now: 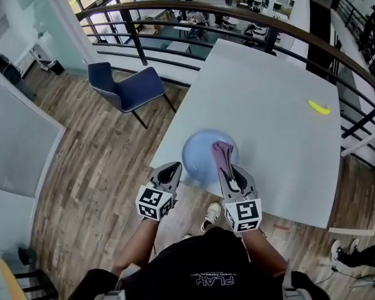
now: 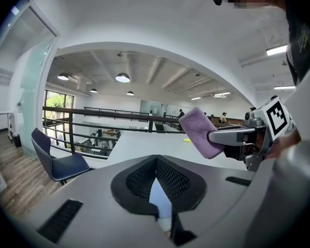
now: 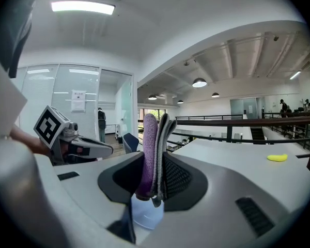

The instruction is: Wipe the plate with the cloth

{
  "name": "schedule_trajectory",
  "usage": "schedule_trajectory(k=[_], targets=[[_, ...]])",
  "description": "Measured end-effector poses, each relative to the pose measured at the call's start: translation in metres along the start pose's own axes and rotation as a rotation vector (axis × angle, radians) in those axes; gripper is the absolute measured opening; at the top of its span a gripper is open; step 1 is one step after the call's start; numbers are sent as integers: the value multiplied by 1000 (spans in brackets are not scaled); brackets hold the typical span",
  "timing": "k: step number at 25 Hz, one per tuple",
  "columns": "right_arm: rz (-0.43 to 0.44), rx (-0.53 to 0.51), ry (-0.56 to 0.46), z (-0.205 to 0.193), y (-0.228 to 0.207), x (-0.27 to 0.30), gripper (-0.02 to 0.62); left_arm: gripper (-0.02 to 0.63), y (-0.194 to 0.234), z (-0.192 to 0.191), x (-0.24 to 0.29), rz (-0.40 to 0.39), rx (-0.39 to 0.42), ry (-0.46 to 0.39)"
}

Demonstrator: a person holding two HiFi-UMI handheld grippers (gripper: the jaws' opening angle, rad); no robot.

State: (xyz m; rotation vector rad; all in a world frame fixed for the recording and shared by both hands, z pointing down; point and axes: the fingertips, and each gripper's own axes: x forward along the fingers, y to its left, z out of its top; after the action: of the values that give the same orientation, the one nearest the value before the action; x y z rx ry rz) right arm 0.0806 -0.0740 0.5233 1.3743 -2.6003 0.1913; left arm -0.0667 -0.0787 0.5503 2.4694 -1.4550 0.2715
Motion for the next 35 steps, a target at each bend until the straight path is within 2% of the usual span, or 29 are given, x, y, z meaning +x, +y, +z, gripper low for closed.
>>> schedule_trajectory(k=[7, 14, 17, 27, 31, 35], targets=[[54, 32, 12, -7, -39, 26, 103, 12, -14, 0, 40, 2, 60, 84], [81, 21, 24, -15, -47, 51, 103, 12, -1, 1, 63, 29, 44, 85], [75, 21, 27, -19, -51, 61, 103, 12, 8, 0, 75, 29, 31, 82], [8, 3, 46, -19, -44, 84, 103, 12, 26, -5, 94, -80, 24, 102], [-21, -16, 52, -14, -40, 96, 103, 12, 44, 11, 92, -94, 69, 68], [-40, -37, 55, -4, -40, 114, 103, 12, 61, 19, 98, -101, 64, 63]])
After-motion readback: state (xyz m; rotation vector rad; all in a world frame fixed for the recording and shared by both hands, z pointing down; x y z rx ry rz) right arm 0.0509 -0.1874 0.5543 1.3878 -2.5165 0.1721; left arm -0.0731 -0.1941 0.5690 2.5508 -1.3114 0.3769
